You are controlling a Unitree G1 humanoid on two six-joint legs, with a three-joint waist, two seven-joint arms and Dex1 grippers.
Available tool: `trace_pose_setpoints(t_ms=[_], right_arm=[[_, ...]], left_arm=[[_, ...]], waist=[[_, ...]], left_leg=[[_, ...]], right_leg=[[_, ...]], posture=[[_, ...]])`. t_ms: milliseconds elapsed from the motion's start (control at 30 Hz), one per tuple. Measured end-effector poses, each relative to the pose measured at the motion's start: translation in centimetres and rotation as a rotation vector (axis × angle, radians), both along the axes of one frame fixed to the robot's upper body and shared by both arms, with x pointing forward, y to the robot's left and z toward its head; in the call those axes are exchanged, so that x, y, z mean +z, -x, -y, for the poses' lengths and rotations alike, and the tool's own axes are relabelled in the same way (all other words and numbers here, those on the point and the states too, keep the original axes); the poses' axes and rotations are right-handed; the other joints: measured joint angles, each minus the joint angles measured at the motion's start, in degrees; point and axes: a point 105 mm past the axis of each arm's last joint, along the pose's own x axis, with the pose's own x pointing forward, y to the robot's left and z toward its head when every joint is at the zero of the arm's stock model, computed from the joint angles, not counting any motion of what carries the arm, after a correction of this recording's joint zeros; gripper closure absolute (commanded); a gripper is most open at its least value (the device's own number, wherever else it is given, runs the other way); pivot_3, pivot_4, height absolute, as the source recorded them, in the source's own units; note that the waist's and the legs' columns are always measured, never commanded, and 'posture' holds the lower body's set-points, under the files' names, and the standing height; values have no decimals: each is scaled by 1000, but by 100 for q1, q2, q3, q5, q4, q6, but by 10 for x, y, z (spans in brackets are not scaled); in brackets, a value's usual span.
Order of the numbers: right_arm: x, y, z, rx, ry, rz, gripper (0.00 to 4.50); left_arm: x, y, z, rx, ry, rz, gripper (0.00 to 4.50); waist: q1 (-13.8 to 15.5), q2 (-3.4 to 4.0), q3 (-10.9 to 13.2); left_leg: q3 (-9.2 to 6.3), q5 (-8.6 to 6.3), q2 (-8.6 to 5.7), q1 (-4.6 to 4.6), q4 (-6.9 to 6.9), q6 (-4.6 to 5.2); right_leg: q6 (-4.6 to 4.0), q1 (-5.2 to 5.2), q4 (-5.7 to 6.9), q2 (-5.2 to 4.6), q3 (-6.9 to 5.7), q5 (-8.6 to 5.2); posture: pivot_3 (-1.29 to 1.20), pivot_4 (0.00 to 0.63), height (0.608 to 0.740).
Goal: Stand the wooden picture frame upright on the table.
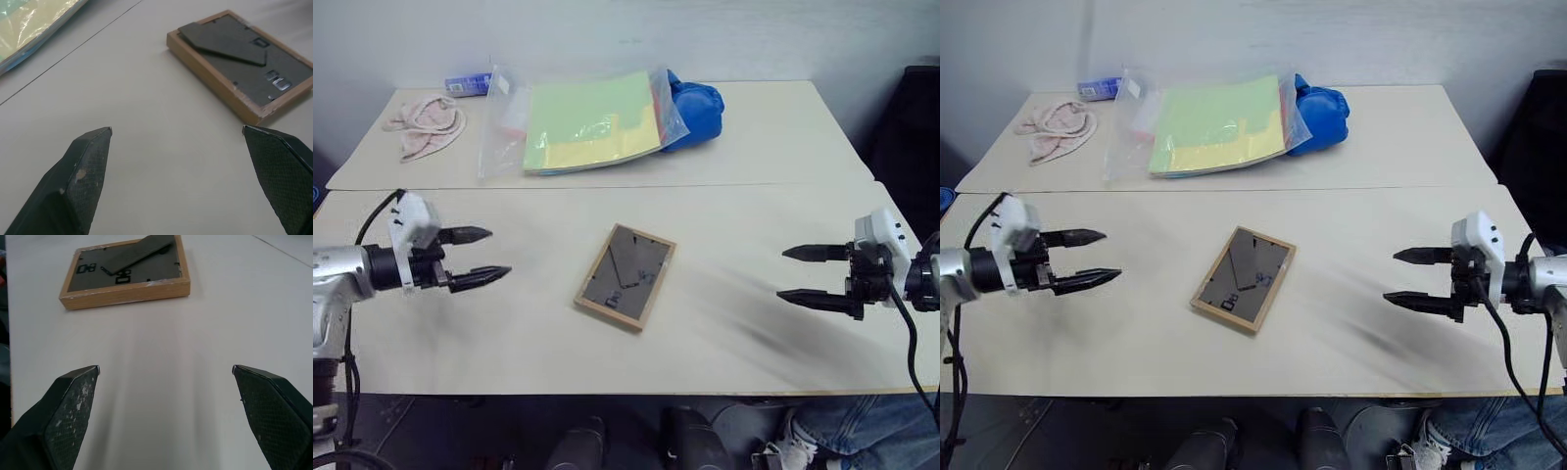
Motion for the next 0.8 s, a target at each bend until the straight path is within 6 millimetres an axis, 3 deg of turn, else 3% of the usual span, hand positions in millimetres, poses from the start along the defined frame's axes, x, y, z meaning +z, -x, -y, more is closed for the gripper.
trace_pose_setpoints(t_ms=[167, 367, 467, 700, 800], right_arm=[[-1, -2, -11, 0, -24, 9, 6], [-5, -3, -15, -30, -11, 28, 6], [-6, -7, -21, -39, 2, 61, 577], [-14, -21, -54, 50, 72, 124, 2920], [-20, -35, -77, 85, 83, 157, 3868]], left_arm=[[-15, -1, 7, -31, -41, -63, 0], [-18, -8, 14, -43, -68, -53, 0], [-20, -23, 27, -72, -76, -28, 573], [-52, -44, 62, -232, -219, -27, 2645], [-63, -56, 79, -280, -276, -14, 3503]], waist=[[-41, -1, 1], [-11, -2, 1], [42, -4, 2], [43, -6, 4], [40, -8, 5]], left_leg=[[4, -1, 5, -8, 4, -1], [7, 0, 3, -7, 21, -2], [8, 2, 3, -7, 33, -5], [17, 1, 2, -17, 43, -3], [20, 1, 1, -19, 57, -3]], right_leg=[[1, -8, -2, 4, 0, 0], [4, -5, 12, 4, 4, 4], [3, -3, 14, 7, 3, 12], [7, -12, 14, 10, 8, 16], [10, -13, 23, 14, 1, 18]], posture=[[0, 150, 740], [0, 150, 740], [0, 150, 740], [0, 150, 740], [0, 150, 740]])
